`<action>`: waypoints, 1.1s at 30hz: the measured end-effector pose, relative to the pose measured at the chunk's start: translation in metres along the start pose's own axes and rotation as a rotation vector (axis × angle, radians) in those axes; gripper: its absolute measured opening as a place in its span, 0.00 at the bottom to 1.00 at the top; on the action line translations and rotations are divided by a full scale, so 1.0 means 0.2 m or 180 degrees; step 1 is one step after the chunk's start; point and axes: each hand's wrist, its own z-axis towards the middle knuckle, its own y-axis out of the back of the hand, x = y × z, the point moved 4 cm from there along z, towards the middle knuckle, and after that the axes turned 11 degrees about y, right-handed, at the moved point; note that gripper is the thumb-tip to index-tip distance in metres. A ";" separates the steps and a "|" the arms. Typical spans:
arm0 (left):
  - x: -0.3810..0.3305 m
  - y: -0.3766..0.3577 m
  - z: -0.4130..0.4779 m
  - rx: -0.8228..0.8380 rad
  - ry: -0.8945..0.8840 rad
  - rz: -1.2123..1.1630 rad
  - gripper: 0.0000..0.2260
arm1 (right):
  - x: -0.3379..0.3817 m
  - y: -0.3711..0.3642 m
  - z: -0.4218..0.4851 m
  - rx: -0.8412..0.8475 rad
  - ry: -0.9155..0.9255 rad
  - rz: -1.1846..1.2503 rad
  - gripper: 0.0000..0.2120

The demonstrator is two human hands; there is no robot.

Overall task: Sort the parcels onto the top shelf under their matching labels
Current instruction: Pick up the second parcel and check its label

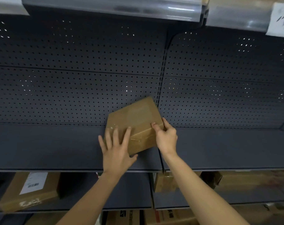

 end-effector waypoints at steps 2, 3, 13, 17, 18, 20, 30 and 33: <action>-0.05 0.03 0.01 -0.0145 -0.0136 0.0029 0.51 | 0.04 -0.02 -0.02 0.0093 0.0117 -0.0015 0.30; -0.07 0.03 0.01 -0.0191 -0.0132 0.0016 0.49 | 0.05 -0.02 -0.02 0.0133 0.0163 -0.0024 0.30; -0.04 0.16 0.03 -0.0084 0.0596 -0.1327 0.47 | 0.10 0.04 -0.07 0.0366 0.0536 -0.0030 0.32; -0.01 0.23 0.03 0.0032 0.1425 -0.3200 0.45 | 0.02 0.06 -0.11 0.0561 0.0173 0.0207 0.29; -0.01 0.24 0.03 0.0069 0.1660 -0.3528 0.43 | 0.00 0.06 -0.13 0.0635 0.0087 0.0238 0.29; -0.02 0.24 0.02 0.0223 0.2132 -0.4177 0.37 | -0.08 0.05 -0.15 0.0755 -0.0112 0.0174 0.30; -0.04 0.16 -0.09 0.1001 0.2678 -0.5563 0.23 | -0.23 -0.08 -0.29 0.1062 -0.0941 0.1401 0.16; -0.02 0.15 -0.11 0.1154 0.2539 -0.5750 0.29 | -0.19 -0.06 -0.29 0.0924 -0.0832 0.1569 0.15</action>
